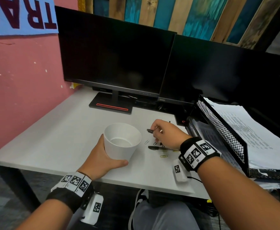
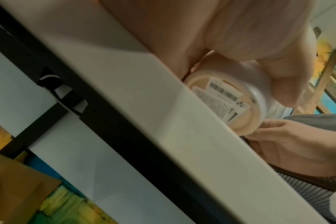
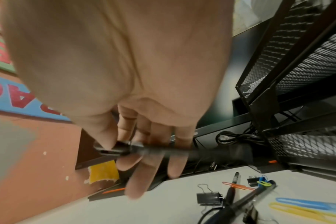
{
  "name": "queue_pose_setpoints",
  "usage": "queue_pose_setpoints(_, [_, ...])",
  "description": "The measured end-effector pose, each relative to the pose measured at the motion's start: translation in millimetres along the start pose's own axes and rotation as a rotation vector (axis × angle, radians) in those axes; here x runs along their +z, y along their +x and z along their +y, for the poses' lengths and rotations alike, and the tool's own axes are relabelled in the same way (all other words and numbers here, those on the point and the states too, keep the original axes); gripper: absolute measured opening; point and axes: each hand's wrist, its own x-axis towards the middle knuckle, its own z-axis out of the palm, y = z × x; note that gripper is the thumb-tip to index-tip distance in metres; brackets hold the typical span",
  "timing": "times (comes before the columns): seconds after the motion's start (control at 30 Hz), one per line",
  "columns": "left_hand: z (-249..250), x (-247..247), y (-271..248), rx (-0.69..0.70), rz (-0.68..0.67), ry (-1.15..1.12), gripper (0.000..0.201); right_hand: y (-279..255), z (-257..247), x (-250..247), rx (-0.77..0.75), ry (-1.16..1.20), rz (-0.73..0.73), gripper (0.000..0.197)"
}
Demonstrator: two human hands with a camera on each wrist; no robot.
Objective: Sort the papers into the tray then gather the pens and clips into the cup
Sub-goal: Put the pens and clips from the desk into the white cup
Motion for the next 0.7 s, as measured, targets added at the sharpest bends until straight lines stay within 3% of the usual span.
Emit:
queue_pose_setpoints(0.23, [-5, -3, 4, -0.009, -0.010, -0.008, 0.108, 15, 11, 20, 0.121, -0.454, -0.181, 0.023])
queue_pose_setpoints(0.4, [-6, -3, 5, -0.031, -0.015, -0.004, 0.108, 23, 14, 32, 0.075, -0.621, -0.218, 0.004])
queue_pose_setpoints(0.53, [-6, -3, 5, -0.020, -0.043, 0.004, 0.107, 21, 3, 26, 0.050, -0.473, -0.131, 0.011])
queue_pose_setpoints(0.7, [2, -1, 6, 0.000, -0.080, 0.007, 0.107, 15, -57, -22, -0.025, 0.157, 0.245, 0.015])
